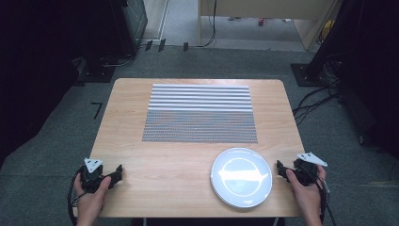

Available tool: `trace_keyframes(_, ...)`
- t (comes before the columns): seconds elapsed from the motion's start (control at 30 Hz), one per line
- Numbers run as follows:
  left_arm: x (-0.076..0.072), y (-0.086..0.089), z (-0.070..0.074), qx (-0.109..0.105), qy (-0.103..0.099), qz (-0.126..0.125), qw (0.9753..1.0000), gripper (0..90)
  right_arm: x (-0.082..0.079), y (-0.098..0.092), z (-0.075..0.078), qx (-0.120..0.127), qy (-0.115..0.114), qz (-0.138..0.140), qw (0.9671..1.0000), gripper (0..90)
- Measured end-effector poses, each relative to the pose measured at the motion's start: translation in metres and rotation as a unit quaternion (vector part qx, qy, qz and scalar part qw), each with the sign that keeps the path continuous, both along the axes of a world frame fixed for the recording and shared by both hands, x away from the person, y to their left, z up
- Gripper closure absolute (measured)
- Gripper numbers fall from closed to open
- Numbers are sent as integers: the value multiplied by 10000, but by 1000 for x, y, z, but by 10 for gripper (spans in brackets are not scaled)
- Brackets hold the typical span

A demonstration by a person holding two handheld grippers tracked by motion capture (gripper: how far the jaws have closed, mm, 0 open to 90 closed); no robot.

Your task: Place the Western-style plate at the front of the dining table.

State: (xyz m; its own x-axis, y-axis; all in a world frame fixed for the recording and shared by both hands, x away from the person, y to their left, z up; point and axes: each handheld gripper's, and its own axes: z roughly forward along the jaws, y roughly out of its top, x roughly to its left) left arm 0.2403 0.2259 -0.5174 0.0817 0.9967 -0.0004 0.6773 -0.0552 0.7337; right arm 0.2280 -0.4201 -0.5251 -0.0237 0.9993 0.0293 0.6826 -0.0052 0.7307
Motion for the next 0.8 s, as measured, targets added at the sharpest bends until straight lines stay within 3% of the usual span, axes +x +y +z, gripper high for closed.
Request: trace_keyframes(0.8,-1,0,1,6,44,-24,10000,143,0,1,0,-2,0,-55,10000,125)
